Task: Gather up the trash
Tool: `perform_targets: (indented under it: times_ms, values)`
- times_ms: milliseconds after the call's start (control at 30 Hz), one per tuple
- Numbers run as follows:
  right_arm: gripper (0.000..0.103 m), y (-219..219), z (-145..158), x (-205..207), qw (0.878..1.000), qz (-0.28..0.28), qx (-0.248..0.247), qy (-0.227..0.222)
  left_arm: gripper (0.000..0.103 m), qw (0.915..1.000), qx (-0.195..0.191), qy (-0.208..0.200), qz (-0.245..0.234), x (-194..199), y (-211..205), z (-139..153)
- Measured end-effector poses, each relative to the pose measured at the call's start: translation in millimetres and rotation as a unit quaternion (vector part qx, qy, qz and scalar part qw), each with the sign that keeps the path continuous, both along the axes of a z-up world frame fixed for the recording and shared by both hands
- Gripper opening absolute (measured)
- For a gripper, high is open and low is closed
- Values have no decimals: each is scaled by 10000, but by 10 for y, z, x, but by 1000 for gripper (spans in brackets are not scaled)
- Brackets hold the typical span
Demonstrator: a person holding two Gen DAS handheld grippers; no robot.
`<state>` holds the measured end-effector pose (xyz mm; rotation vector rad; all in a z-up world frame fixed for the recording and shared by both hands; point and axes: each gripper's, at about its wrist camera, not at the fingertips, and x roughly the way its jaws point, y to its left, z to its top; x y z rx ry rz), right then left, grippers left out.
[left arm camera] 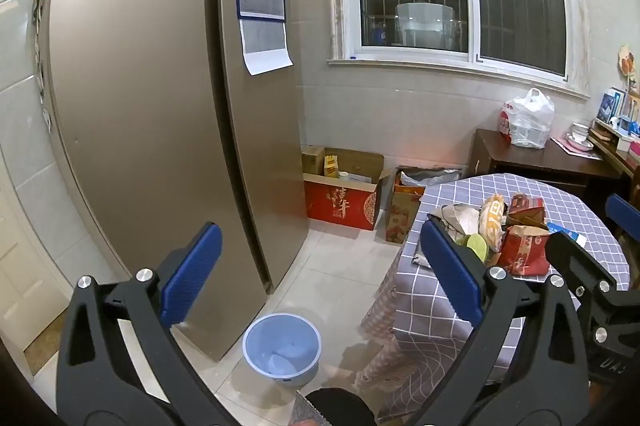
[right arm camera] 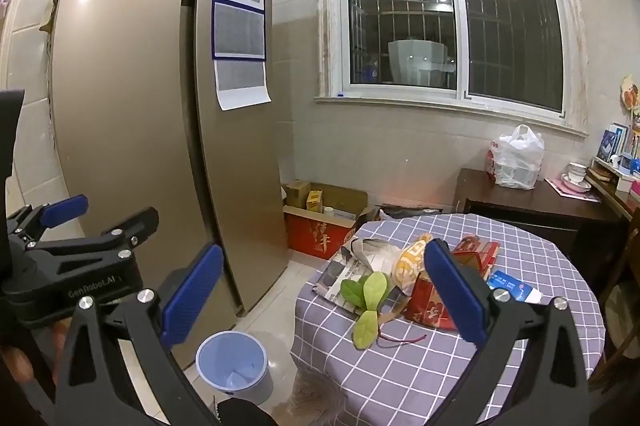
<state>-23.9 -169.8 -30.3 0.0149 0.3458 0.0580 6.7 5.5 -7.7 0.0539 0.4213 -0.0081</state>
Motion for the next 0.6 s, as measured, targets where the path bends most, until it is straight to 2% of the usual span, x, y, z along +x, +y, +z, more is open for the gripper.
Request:
perform_targets:
  times_ms: [600]
  values:
    - [99,2,-30,3,10000,28,70,30,97,10000,14,18,-4,35,-5,-43]
